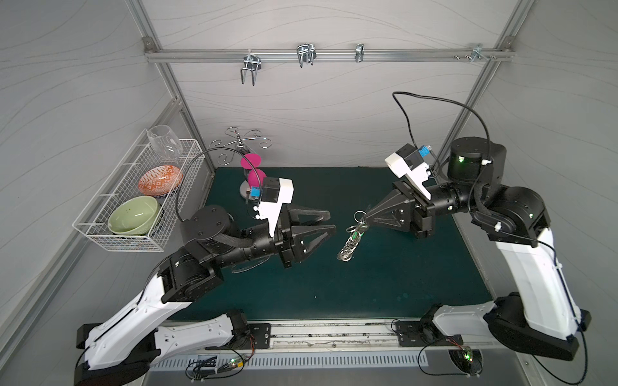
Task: Attach keys to a key ring
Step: Adjust the key on the keyring.
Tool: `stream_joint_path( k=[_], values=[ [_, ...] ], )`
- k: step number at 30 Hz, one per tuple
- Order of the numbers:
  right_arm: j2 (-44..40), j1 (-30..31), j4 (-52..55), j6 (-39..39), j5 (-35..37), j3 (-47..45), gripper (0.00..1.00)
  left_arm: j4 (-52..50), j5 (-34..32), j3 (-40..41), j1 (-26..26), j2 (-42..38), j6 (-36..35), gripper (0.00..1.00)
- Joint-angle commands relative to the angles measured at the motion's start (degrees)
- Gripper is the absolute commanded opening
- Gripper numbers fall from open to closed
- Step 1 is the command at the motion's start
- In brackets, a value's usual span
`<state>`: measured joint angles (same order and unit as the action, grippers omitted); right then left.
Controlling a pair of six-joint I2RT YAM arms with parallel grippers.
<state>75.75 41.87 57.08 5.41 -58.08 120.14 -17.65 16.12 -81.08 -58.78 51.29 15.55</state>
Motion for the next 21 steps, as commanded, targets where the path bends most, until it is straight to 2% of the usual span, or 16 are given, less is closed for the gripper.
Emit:
stream_joint_path(
  k=[1,10,21],
  values=[
    [1.41,-0.37,4.61,-1.17,-2.82,2.42,0.0,-3.01,-0.65,-4.47,-0.01,0.06,-2.21,0.49],
    [1.1,0.88,8.39,1.05,-3.5,1.49,0.0,-10.74,8.37,-11.41,-0.07,5.28,-3.11,0.49],
    [-0.45,5.36,8.88,3.19,-2.65,-0.93,0.0,-10.26,10.63,-10.64,0.79,6.01,-1.99,0.49]
  ],
)
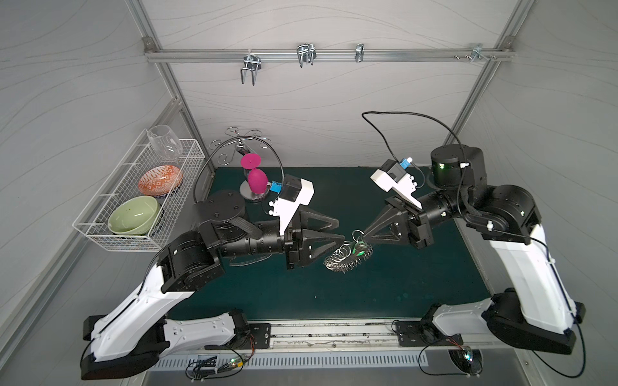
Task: Attach keys to a key ring
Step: Adjust the key on the keyring.
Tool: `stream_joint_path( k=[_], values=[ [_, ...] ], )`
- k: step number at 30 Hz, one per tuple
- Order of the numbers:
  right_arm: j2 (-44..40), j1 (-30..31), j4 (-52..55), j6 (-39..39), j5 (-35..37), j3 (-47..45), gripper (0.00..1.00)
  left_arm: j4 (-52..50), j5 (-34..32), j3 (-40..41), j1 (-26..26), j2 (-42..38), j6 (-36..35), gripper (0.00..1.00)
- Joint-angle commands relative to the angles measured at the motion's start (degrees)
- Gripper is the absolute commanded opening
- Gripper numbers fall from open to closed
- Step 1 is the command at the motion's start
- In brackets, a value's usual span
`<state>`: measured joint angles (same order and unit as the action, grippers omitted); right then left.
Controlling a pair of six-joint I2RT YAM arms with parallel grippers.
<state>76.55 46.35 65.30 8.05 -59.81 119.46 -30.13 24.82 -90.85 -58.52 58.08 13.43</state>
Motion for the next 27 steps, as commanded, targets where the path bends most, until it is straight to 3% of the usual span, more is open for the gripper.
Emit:
stream_joint_path(
  k=[1,15,19,27],
  values=[
    [-1.29,1.05,0.71,0.49,-1.05,-0.43,0.0,2.26,2.32,-0.74,0.95,-0.78,0.56,0.49],
    [-0.18,3.4,-0.31,0.39,-1.63,-0.81,0.0,9.59,15.85,1.55,4.56,1.63,10.49,0.43],
    [0.01,3.49,-0.33,0.14,-1.71,-0.81,0.0,9.42,17.74,1.38,4.51,2.29,11.9,0.39],
    [0.93,4.14,-0.47,-0.06,-1.98,-0.63,0.0,5.04,17.9,-0.33,4.56,3.6,10.42,0.4]
  ],
)
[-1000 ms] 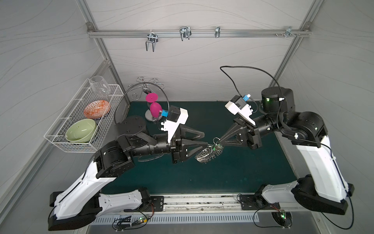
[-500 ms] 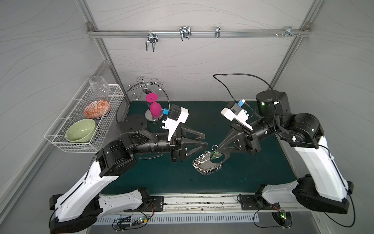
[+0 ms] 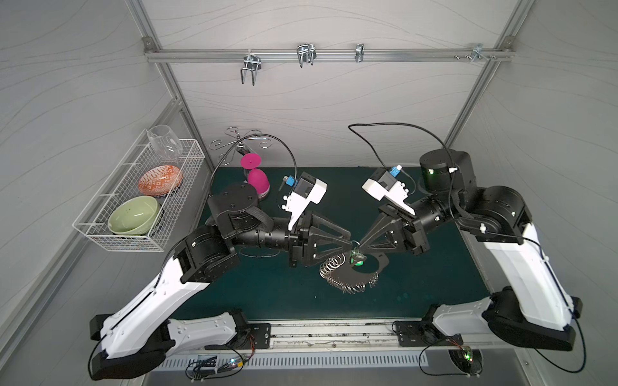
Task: Attach keys to a key ring
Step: Adjust the key on the keyring.
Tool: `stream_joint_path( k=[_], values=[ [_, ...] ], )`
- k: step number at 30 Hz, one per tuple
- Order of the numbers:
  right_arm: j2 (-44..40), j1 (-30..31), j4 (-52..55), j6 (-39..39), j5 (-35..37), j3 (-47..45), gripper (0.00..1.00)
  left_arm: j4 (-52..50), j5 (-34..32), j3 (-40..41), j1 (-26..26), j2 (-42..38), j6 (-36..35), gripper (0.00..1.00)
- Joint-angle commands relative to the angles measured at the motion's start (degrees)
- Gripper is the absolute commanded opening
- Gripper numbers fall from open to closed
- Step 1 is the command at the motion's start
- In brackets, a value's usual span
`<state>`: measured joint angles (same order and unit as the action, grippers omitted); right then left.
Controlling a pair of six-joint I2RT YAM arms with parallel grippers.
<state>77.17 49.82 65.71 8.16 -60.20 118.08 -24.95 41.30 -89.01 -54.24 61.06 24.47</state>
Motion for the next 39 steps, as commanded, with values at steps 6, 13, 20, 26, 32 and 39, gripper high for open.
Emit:
stream_joint_path(
  k=[6,13,20,26,32,39],
  values=[
    [1.03,1.41,-1.07,-0.22,-1.33,1.08,0.0,-1.86,2.7,-3.01,0.27,1.93,-1.35,0.34],
    [1.31,1.42,-0.34,-1.12,-0.8,1.66,0.0,-1.04,2.71,-2.67,0.44,1.32,-1.88,0.18],
    [1.06,1.42,-0.23,-1.84,0.17,2.32,0.0,-1.07,2.74,-1.64,0.71,0.55,-0.87,0.16],
    [0.83,1.42,-0.42,-1.79,0.62,2.42,0.0,-1.02,2.56,-0.93,0.66,0.1,-0.23,0.16],
    [1.06,1.47,-0.32,-1.58,0.35,2.42,0.0,-0.05,2.38,-0.76,0.71,0.02,-0.21,0.06],
    [1.19,1.44,-0.86,-1.2,0.61,2.24,0.0,0.69,2.66,-1.3,0.68,0.34,-0.83,0.0]
  ],
)
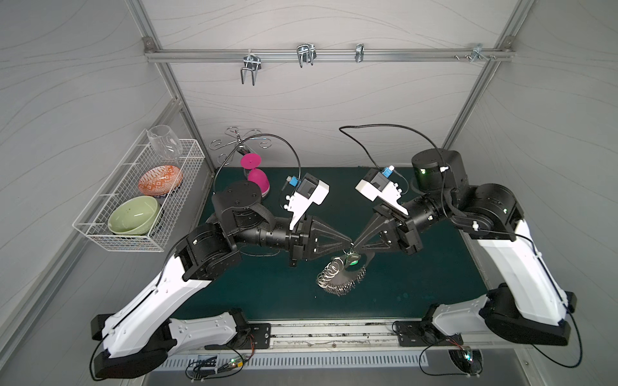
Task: Attach keys to a key ring
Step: Adjust the key on the keyring.
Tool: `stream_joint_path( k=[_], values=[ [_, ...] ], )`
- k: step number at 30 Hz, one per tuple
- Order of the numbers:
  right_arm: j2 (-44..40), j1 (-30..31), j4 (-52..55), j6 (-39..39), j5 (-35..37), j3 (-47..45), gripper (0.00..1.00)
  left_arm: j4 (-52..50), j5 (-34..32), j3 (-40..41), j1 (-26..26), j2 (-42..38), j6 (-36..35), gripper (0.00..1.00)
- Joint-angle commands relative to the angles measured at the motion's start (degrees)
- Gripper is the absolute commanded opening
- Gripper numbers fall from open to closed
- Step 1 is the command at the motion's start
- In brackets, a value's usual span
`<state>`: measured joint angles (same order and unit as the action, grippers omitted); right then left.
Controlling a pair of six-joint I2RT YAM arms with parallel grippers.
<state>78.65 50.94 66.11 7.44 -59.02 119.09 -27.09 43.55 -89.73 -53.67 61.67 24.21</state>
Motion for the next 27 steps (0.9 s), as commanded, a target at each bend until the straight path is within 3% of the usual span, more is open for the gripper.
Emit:
stream_joint_path(
  k=[1,3,7,10,14,19,27],
  values=[
    [-0.3,0.31,-1.25,-0.48,-0.41,1.19,0.0,3.11,-0.24,-0.45,0.14,-0.56,-1.09,0.0],
    [-0.34,0.37,-1.25,-0.41,0.4,0.9,0.06,3.84,-2.17,0.01,0.13,-1.38,-2.32,0.0],
    [-1.78,0.06,-2.49,-0.51,5.72,0.73,0.52,6.92,-6.81,1.65,0.09,-3.65,-5.04,0.0],
    [-4.88,-2.3,-7.03,0.58,9.98,-1.63,0.72,9.63,-9.31,2.66,0.14,-4.65,-6.01,0.0],
    [-8.18,-6.39,-13.77,4.05,10.49,-5.96,0.73,12.5,-11.22,2.87,0.11,-4.63,-6.36,0.0],
    [-6.48,-6.32,-11.23,3.48,10.46,-4.57,0.59,15.77,-13.14,3.56,0.11,-4.41,-6.33,0.0],
    [-4.35,-4.41,-9.87,1.15,13.97,-1.6,0.52,16.03,-13.83,3.14,0.1,-3.49,-6.07,0.0]
  ],
)
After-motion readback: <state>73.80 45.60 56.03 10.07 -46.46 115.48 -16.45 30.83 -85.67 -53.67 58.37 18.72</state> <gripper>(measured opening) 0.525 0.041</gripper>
